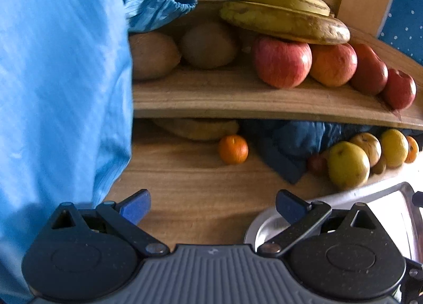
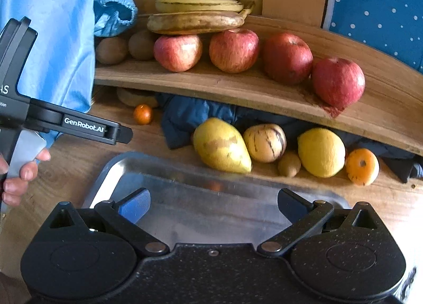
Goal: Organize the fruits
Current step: 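Close left gripper on a second tangerine while right gripper closes on the yellow pear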
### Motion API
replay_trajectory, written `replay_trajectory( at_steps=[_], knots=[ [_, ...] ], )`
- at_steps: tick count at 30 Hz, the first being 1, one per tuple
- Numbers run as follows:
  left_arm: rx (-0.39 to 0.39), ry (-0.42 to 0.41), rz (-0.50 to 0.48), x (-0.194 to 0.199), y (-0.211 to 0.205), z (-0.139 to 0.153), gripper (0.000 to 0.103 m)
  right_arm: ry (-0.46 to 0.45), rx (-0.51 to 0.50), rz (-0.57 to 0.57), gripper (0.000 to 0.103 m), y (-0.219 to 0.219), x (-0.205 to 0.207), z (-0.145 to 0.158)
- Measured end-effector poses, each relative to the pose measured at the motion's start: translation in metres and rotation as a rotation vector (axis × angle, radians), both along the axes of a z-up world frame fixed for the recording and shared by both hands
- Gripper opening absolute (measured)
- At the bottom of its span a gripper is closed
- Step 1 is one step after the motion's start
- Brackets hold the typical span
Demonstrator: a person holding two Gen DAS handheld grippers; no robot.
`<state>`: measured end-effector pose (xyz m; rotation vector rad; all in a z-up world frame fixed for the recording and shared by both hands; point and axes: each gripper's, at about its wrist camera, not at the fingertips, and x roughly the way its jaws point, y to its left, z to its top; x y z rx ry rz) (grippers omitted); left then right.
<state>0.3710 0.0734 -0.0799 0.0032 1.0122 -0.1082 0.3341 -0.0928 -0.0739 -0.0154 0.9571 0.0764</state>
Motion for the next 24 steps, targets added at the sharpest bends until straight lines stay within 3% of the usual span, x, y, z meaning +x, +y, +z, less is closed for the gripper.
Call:
replay_trajectory(
  at_steps=[11,24],
  knots=[
    [-0.026,-0.017,0.008,0.033,-0.005,-0.013,0.102,0.017,0.009,-0.032,0.102,0.000,0.039,-0.013],
    [-0.092,-0.008,-0.004,0.041,-0.004,-0.023,0.094,0.056,0.029,-0.044,0.089,0.000,0.062,-0.026]
  ],
)
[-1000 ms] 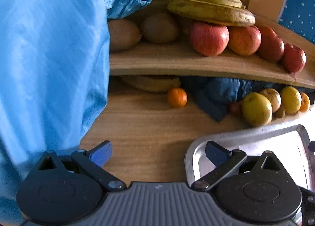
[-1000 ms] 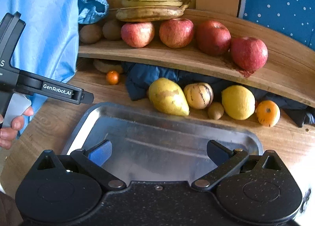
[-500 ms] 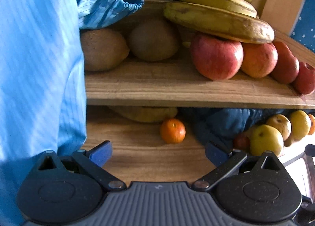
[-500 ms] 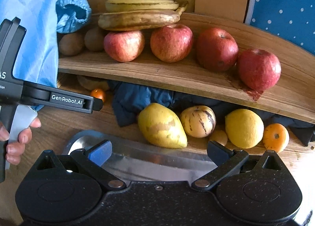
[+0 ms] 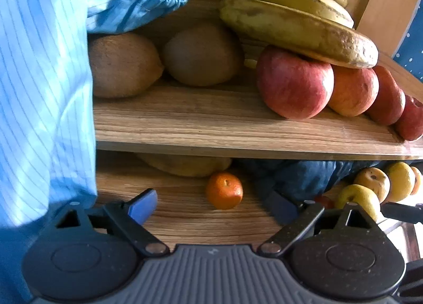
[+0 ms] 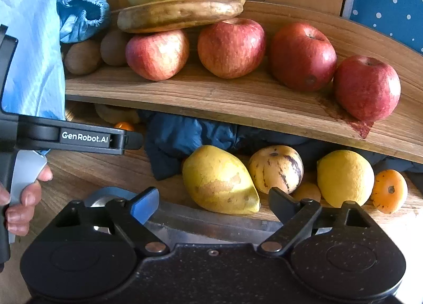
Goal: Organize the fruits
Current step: 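Close left gripper on a second tangerine while right gripper closes on the yellow pear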
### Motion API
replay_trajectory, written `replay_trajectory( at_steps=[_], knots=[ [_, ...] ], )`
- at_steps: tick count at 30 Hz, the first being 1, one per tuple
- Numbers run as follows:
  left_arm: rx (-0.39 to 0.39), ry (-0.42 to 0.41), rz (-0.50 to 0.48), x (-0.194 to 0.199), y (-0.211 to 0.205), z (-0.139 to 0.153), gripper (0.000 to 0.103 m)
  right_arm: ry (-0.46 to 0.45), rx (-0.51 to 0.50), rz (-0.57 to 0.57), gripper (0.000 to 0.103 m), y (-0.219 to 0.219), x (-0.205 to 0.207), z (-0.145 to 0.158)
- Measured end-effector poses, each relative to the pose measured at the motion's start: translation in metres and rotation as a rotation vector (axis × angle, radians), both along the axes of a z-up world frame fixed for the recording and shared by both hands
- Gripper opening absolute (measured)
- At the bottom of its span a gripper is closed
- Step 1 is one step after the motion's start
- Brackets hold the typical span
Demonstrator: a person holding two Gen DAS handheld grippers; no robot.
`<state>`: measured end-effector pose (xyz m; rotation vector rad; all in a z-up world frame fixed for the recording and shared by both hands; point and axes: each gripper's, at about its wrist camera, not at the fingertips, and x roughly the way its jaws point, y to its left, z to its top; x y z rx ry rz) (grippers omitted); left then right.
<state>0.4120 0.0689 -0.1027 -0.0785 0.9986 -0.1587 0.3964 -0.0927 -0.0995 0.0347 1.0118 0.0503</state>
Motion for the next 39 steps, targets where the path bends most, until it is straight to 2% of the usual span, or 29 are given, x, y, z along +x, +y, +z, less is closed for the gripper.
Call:
replay_trajectory(
  at_steps=[7,9,11,15,20,23,25,39],
  knots=[
    [-0.021,-0.006,0.003,0.004,-0.002,-0.003,0.079,0.004,0.008,0.001,0.087,0.003,0.007,-0.003],
    [-0.030,-0.003,0.001,0.007,-0.004,-0.001,0.072,0.006,0.003,0.000,0.084,0.005,0.007,-0.004],
    [-0.039,0.007,0.000,0.012,-0.002,-0.003,0.060,0.005,-0.001,-0.002,0.084,0.005,0.010,-0.004],
    [-0.053,0.012,-0.004,0.016,-0.001,-0.007,0.052,0.004,-0.008,-0.003,0.084,0.006,0.015,-0.006],
    [-0.062,0.013,-0.006,0.021,-0.001,-0.011,0.035,0.001,-0.046,-0.008,0.082,0.012,0.012,-0.007],
    [-0.068,0.015,-0.006,0.023,0.002,-0.012,0.034,-0.006,-0.077,-0.019,0.076,0.017,0.011,-0.008],
    [-0.069,0.015,-0.008,0.020,0.000,-0.011,0.034,-0.013,-0.097,-0.029,0.069,0.019,0.011,-0.009],
    [-0.080,0.013,-0.046,0.001,-0.010,-0.003,0.034,-0.061,-0.103,-0.028,0.065,0.017,-0.001,-0.012]
  ],
)
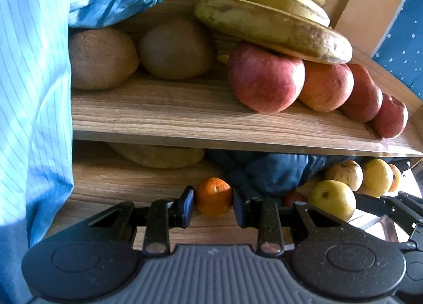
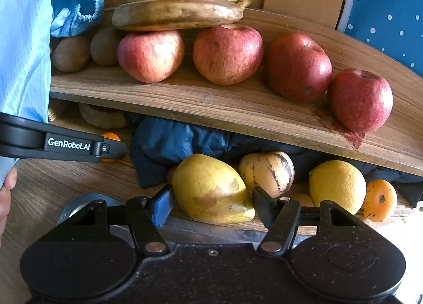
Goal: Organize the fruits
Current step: 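Close left gripper on a second tangerine while right gripper closes on the yellow pear, then carry the tangerine in the left gripper and pear in the right gripper to the tray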
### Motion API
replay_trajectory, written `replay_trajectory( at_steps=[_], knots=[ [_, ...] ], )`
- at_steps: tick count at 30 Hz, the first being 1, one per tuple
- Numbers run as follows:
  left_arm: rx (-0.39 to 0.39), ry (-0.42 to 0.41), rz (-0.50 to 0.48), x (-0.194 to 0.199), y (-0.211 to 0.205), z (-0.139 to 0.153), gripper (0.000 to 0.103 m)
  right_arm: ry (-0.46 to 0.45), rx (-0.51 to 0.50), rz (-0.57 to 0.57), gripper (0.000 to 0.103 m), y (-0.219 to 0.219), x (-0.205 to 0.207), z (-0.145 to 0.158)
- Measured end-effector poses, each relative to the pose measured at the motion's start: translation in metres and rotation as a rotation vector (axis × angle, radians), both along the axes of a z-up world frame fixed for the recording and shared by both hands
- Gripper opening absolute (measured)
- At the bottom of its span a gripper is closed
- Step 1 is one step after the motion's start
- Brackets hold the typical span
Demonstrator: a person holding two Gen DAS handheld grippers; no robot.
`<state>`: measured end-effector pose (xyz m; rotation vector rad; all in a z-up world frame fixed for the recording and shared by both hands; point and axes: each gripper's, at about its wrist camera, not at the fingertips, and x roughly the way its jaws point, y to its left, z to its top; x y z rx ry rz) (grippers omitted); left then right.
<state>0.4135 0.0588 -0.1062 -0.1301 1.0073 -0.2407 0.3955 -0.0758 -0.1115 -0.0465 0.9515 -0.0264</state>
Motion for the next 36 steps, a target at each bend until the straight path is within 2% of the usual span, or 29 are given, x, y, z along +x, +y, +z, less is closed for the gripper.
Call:
replay_trajectory(
  at_steps=[6,26,36],
  knots=[
    [-0.002,-0.010,0.000,-0.003,0.006,0.004,0.034,-0.026,0.008,-0.001,0.061,-0.003,-0.006,0.006],
    [-0.011,-0.017,-0.023,-0.015,0.005,0.005,0.034,-0.083,0.014,0.015,0.060,-0.005,-0.025,0.023],
    [-0.007,-0.026,-0.049,-0.025,0.005,0.008,0.034,-0.103,0.033,0.045,0.060,0.002,-0.052,0.040]
  ],
)
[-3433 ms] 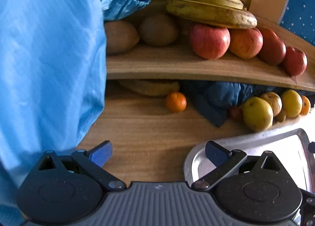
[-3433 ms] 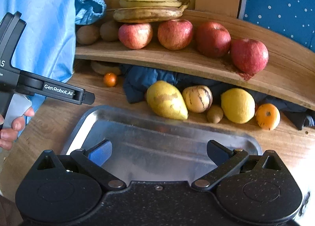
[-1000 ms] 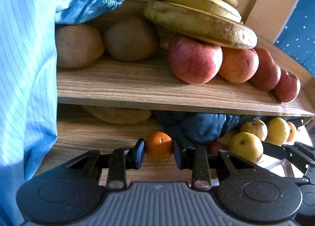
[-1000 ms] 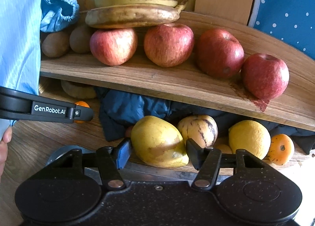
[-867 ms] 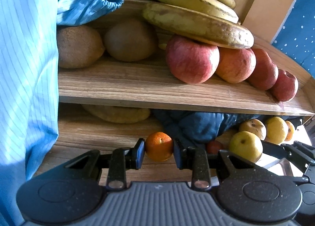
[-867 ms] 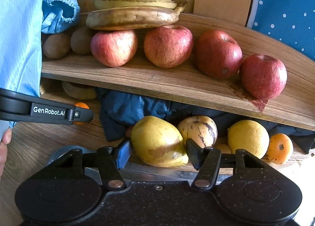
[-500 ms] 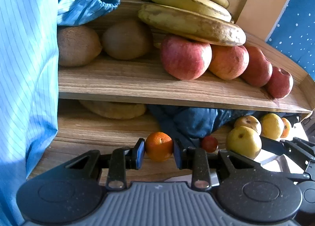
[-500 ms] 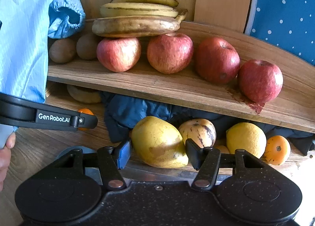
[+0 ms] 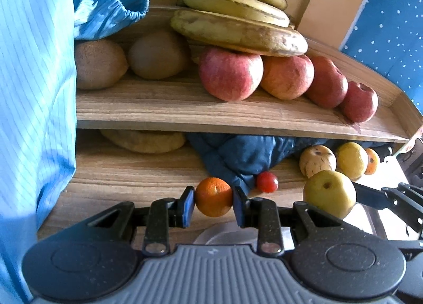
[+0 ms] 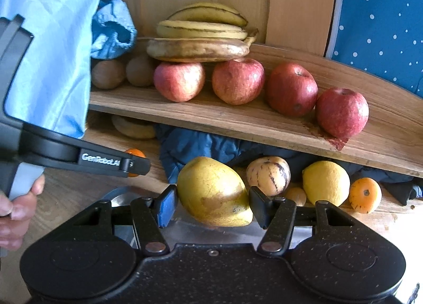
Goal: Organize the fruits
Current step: 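Carry the tangerine in the left gripper and pear in the right gripper to the tray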
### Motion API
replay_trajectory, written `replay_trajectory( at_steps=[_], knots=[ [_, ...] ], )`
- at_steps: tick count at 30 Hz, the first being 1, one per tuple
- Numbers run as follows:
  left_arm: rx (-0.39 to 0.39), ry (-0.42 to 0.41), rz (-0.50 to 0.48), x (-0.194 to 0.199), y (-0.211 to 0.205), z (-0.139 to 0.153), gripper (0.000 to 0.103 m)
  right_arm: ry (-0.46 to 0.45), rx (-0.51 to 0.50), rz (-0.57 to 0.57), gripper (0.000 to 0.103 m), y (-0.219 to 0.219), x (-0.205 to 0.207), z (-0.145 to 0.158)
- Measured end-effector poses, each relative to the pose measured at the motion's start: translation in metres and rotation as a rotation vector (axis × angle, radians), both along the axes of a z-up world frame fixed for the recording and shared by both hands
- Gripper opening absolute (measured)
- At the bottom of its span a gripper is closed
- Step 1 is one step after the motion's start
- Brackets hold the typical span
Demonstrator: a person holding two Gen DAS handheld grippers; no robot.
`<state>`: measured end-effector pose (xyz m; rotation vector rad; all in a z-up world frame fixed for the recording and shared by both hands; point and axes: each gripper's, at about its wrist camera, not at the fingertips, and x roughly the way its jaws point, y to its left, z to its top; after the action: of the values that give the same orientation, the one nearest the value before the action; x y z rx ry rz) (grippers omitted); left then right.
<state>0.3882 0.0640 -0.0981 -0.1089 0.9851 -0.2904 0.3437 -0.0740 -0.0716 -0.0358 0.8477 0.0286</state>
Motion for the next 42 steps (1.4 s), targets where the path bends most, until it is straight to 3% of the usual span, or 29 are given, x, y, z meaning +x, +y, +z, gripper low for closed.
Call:
replay_trajectory(
  at_steps=[21,42],
  knots=[
    [-0.013,0.058,-0.144,-0.069,-0.014,0.007,0.034,0.072,0.010,0.055,0.060,0.013,-0.069,-0.003],
    [0.026,0.123,-0.158,-0.089,-0.022,0.002,0.034,0.146,0.011,0.071,0.060,0.015,-0.092,-0.010]
  ],
)
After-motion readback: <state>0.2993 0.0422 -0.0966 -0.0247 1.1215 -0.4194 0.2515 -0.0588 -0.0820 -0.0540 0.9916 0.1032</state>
